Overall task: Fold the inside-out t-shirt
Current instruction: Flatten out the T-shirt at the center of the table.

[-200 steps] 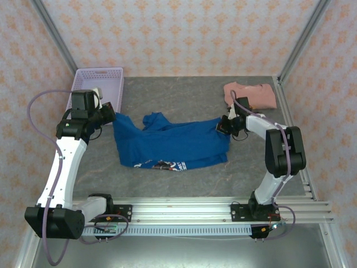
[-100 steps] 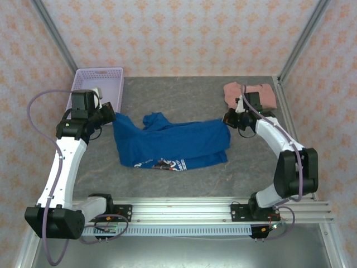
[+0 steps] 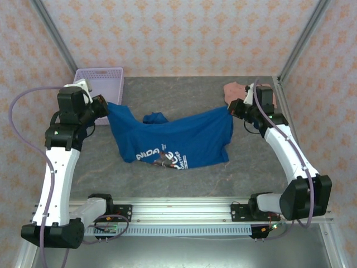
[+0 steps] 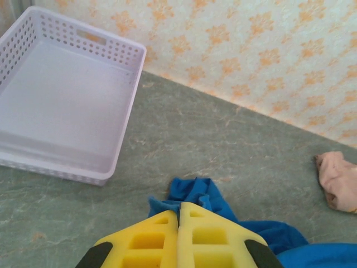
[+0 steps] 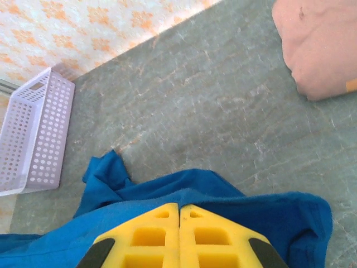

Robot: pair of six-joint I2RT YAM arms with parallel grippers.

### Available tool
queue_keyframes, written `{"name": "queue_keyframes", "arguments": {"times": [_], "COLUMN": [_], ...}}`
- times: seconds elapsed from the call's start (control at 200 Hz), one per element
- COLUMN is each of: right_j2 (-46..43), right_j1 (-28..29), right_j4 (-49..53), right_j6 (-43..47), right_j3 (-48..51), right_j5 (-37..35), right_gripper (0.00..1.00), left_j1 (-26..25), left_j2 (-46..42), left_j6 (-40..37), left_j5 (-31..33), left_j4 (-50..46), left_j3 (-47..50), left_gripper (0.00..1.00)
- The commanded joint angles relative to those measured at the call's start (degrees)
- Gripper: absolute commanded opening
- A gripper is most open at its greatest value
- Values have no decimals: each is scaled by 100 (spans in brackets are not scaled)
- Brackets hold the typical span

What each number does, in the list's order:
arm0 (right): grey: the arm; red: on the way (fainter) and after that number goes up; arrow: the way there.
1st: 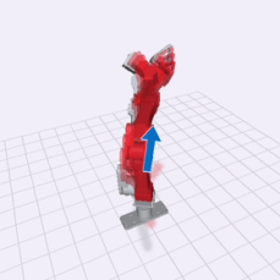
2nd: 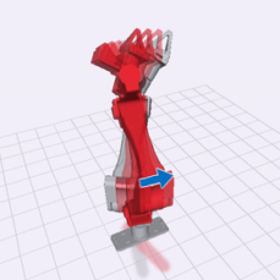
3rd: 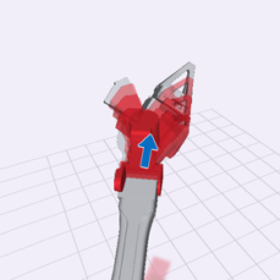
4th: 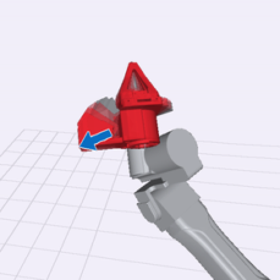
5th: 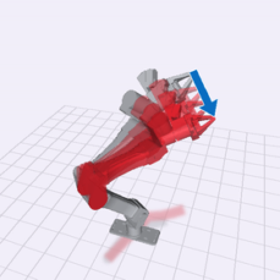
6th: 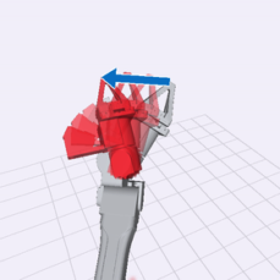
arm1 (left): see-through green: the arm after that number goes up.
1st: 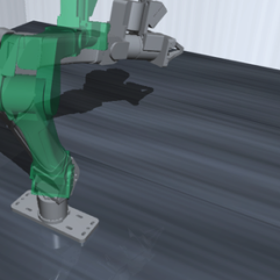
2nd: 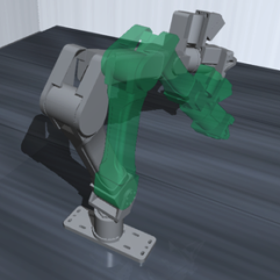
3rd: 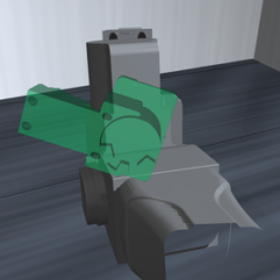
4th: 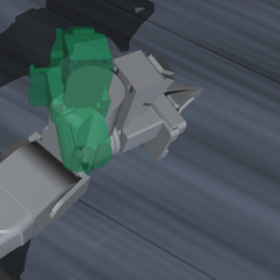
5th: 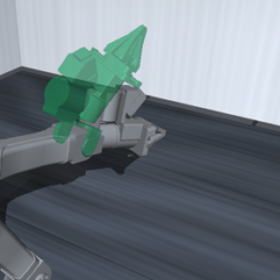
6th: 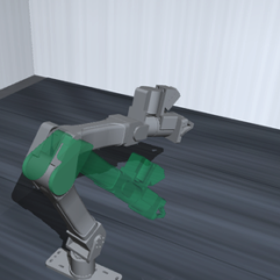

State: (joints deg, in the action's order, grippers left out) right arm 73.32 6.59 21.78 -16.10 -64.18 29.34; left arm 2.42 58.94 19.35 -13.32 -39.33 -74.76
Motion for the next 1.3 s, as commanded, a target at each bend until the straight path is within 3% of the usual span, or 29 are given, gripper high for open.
{"name": "queue_keyframes", "arguments": {"times": [0.0,0.27,0.45,0.615,0.791,0.971,1.166,1.296], "right_j2": [-403,-1368,-2039,-2309,-2337,-2032,-1116,59], "right_j1": [-26,-25,-26,-26,-26,-26,-26,-26], "right_j4": [-243,759,1585,2113,2328,2053,976,87], "right_j6": [-139,294,684,801,937,978,1163,1185], "right_j3": [-604,-1963,-3078,-4142,-4762,-4608,-3733,-3399], "right_j5": [-81,-588,-1009,-1105,-1422,-1733,-2289,-2468], "right_gripper": [0,0,0,0,0,0,0,0], "left_j1": [57,57,57,57,57,57,58,53], "left_j2": [-253,-1065,-1341,-1030,-338,735,2303,3737], "left_j6": [152,-211,-679,-991,-1181,-1077,-1043,-1124], "left_j5": [-264,-503,-74,307,811,892,919,941], "left_j4": [485,534,-32,-643,-931,-791,-398,-270], "left_j3": [-184,-1188,-2632,-4239,-5161,-5527,-5778,-6378], "left_gripper": [0,0,0,0,0,0,0,0]}}
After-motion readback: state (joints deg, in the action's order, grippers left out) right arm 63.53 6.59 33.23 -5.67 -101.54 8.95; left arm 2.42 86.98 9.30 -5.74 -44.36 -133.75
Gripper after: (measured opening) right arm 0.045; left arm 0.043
